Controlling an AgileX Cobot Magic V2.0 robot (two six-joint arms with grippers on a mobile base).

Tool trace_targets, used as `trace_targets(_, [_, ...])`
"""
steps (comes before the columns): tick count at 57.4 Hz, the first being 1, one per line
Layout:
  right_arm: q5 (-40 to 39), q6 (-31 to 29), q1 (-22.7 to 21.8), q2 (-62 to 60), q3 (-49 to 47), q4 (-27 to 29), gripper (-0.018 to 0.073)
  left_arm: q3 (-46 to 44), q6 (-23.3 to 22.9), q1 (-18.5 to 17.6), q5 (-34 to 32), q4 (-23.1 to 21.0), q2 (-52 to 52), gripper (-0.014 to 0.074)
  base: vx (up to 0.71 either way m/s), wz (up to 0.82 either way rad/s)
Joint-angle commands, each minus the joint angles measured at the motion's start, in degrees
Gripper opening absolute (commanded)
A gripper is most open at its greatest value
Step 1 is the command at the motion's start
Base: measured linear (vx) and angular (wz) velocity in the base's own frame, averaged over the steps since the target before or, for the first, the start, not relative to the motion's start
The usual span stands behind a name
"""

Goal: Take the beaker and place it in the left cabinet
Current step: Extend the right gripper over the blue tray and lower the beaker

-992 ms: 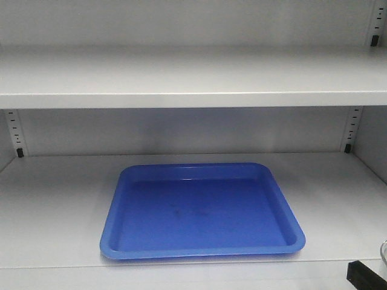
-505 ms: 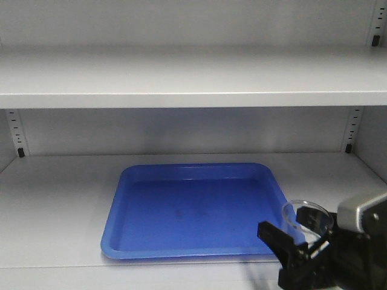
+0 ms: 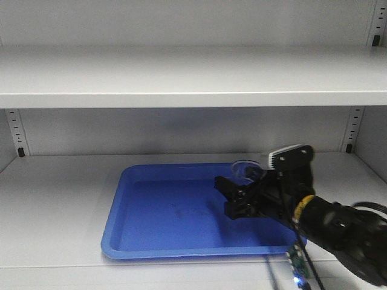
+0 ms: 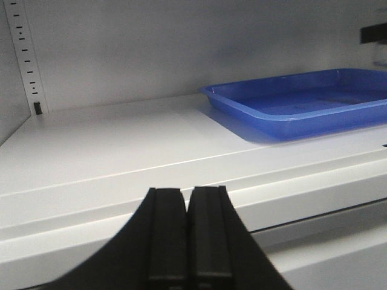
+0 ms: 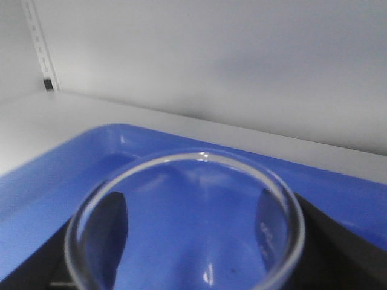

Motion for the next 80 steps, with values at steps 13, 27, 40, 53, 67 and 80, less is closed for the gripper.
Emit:
trace_targets(13, [-4.4, -0.6, -0.4, 7.5, -9.9, -2.0, -0.0003, 0.9, -0.2, -0.3, -4.8, -0.5, -1.0, 0.0001, 0.0, 0.0])
trace_targets(27, [-4.1, -0.5, -0.4, 8.7, -9.8, -2.1, 0.0057, 0.9, -0.2, -0.3, -4.8, -0.5, -1.0, 0.0001, 0.0, 0.0])
trace_targets(40, [-4.3, 0.0, -0.4, 8.7, -9.7, -2.0, 0.0274, 0.9, -0.2, -0.3, -4.8, -0.5, -1.0, 0.0001, 0.0, 0.0])
trace_targets(53, [-4.4, 0.0, -0.4, 8.7, -9.7, -1.6, 0.0575, 0.9, -0.2, -0.3, -4.8, -0.5, -1.0, 0.0001, 0.0, 0.0])
trace_targets(67, [-4.4, 0.0, -0.4, 6.7, -9.7, -1.6, 0.0682, 0.9, -0.2, -0.3, -4.8, -0.5, -1.0, 0.0001, 0.0, 0.0])
trace_targets(80, [-4.1, 0.0, -0.4, 1.8, -9.7, -1.6, 0.0642, 0.9, -0.2, -0.3, -4.8, -0.5, -1.0, 0.0001, 0.0, 0.0])
